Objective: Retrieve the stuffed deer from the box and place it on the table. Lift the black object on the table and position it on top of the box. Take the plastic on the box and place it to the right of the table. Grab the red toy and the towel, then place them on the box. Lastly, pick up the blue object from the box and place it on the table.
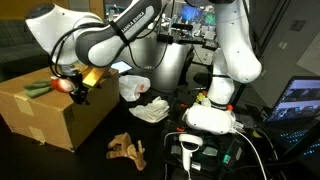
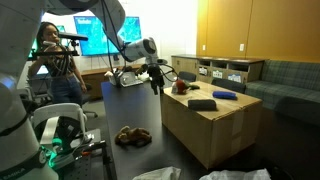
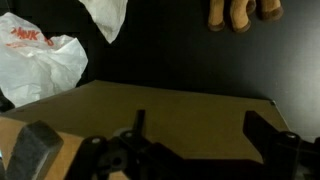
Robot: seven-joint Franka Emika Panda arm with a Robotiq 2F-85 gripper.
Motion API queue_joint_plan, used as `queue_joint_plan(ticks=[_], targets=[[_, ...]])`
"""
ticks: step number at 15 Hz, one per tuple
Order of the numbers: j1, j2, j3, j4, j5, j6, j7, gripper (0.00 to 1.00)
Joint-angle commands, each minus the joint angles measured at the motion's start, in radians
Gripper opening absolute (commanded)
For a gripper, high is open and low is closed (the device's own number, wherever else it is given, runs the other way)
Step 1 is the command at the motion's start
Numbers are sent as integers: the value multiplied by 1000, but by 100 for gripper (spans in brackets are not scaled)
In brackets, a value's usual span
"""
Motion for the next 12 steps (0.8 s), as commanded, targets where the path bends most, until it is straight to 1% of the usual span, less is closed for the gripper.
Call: queue_joint_plan(ticks=[1,4,7,10,12], targets=[[-36,-112,-9,-249,49,163,27,100],[-72,-150,-27,-423,75,295,53,100],[-115,-182,-62,-604,84,438,60,100],[-151,-196,-123,-758,57,571,67,100],[-164,-166,-189,-809,15,663,72,100]])
